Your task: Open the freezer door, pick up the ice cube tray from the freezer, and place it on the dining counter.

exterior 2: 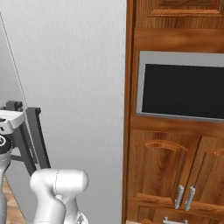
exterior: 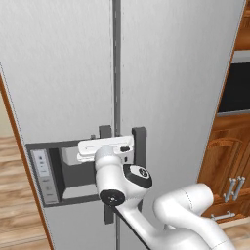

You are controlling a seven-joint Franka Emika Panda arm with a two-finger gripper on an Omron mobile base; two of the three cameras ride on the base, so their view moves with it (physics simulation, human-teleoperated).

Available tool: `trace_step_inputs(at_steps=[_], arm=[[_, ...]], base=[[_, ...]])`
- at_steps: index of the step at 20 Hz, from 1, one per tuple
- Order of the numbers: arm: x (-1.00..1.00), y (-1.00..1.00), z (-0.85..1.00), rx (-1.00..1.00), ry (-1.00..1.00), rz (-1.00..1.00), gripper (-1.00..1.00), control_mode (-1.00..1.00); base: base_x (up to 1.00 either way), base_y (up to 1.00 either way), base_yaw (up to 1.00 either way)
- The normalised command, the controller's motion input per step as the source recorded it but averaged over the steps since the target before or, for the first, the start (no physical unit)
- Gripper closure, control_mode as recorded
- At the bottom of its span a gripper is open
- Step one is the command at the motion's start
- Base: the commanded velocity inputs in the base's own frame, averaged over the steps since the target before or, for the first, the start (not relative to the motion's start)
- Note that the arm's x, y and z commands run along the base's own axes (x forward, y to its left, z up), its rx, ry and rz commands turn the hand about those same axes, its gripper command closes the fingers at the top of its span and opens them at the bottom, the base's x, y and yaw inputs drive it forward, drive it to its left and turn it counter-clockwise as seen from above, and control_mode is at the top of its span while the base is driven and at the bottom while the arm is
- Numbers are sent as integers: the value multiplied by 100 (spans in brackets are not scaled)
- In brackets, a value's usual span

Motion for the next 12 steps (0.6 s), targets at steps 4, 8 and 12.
trace_step_inputs(at_steps=[4,8,12], arm=[[0,0,0,0,0,0,-100,-100],[0,0,0,0,0,0,100,-100],[0,0,0,0,0,0,100,-100]], base=[[0,0,0],[0,0,0],[0,0,0]])
